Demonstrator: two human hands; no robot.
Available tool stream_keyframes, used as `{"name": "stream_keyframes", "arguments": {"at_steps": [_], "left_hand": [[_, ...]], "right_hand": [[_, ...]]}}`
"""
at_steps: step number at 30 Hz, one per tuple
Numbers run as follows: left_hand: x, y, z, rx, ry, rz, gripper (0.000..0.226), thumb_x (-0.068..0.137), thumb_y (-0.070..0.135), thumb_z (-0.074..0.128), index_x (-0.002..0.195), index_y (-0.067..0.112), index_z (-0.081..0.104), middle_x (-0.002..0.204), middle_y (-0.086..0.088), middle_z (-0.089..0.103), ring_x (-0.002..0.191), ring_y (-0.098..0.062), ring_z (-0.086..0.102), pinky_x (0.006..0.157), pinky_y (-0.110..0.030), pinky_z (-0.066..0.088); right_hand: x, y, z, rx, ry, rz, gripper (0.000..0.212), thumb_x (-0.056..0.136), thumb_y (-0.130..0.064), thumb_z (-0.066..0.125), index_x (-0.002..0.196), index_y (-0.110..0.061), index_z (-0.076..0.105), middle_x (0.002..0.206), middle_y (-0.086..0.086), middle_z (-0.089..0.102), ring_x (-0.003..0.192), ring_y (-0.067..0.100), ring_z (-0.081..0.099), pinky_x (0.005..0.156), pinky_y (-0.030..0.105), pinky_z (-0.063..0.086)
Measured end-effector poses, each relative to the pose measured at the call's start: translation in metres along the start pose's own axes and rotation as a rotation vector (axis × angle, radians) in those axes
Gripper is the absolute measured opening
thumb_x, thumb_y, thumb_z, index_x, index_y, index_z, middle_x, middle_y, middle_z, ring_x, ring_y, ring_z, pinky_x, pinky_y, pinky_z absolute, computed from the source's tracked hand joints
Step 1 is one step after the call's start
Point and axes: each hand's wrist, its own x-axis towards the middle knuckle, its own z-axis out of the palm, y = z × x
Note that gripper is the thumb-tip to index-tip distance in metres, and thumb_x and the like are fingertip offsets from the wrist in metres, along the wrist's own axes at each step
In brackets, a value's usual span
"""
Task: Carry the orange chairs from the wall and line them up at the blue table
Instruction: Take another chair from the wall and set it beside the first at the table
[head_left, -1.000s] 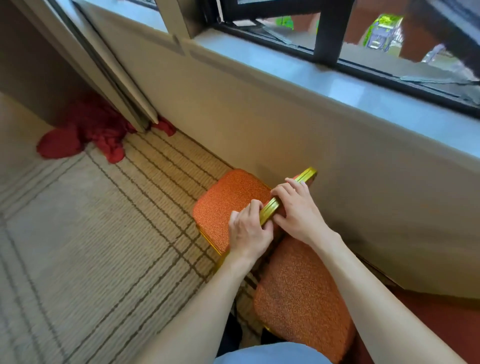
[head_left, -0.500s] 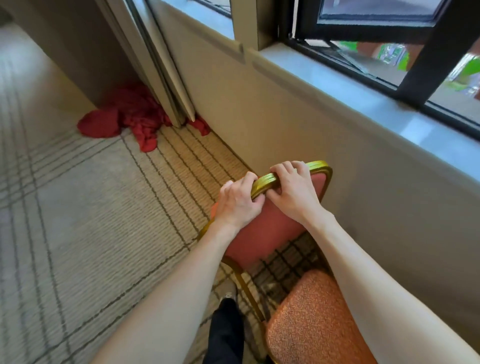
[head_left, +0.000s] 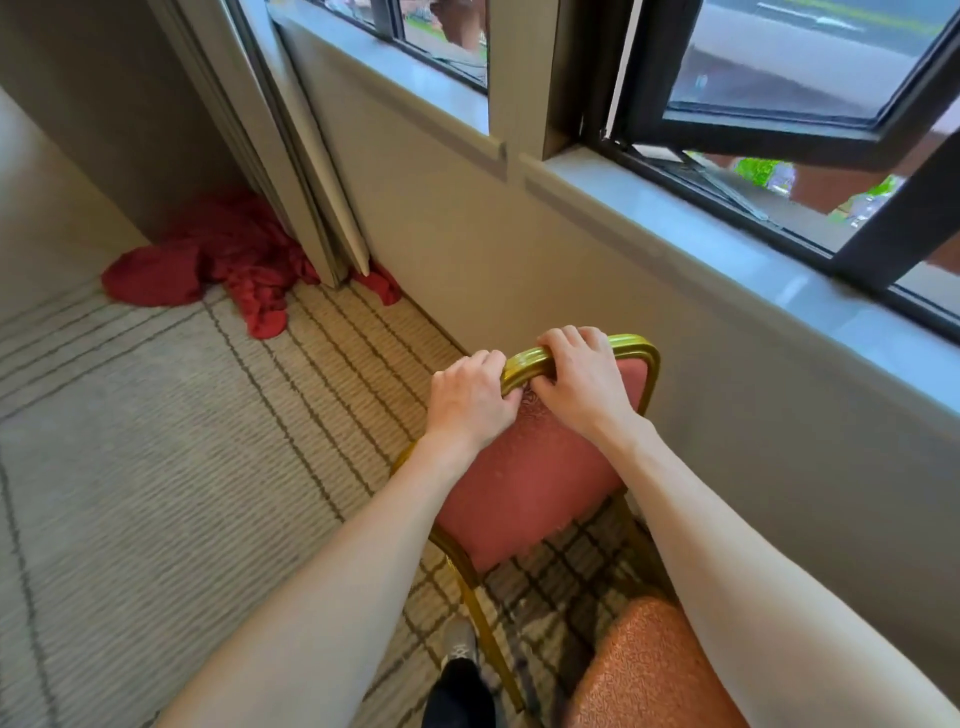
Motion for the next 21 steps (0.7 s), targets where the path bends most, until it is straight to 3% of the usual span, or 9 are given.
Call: {"name": "stream_keyframes", "arguments": {"at_steps": [5,12,18,21], "left_hand": [[0.031,-0.034,-0.016,-0.011,-0.052,-0.037,0.026,0.092,0.042,0.063,0.085,0.018,0.056,0.086,-0.004,0.070,0.078,-0.032,0.067,0.067,-0.036,0.037],[0.037,-0.080,-0.046,-0.073,-0.085,-0.108,0.025,0.090,0.037,0.062,0.077,0.017,0.059,0.071,-0.002,0.065,0.068,-0.030,0.064,0.067,-0.039,0.051],[0.037,-0.090,-0.077,-0.162,-0.105,-0.142,0.025,0.084,0.033,0.059,0.065,0.016,0.059,0.058,0.002,0.059,0.058,-0.028,0.059,0.058,-0.036,0.047],[0.042,-0.091,-0.092,-0.161,-0.102,-0.125,0.025,0.082,0.033,0.062,0.064,0.016,0.060,0.057,0.002,0.058,0.058,-0.027,0.058,0.057,-0.034,0.043]], "right_hand": [[0.042,-0.025,0.006,-0.030,-0.033,-0.004,0.034,0.088,-0.032,0.061,0.117,-0.016,0.064,0.111,0.002,0.066,0.107,0.029,0.050,0.101,0.041,0.037],[0.071,-0.073,0.016,-0.052,-0.066,-0.067,0.029,0.089,-0.030,0.061,0.116,-0.020,0.062,0.112,-0.001,0.064,0.112,0.026,0.047,0.106,0.045,0.031],[0.080,-0.097,0.007,0.089,-0.003,-0.095,0.007,0.084,-0.023,0.063,0.089,-0.024,0.058,0.089,-0.009,0.062,0.096,0.018,0.042,0.100,0.046,0.029],[0.083,-0.104,0.000,0.122,0.014,-0.103,0.006,0.083,-0.022,0.060,0.085,-0.024,0.054,0.085,-0.011,0.059,0.093,0.017,0.039,0.093,0.042,0.030]]}}
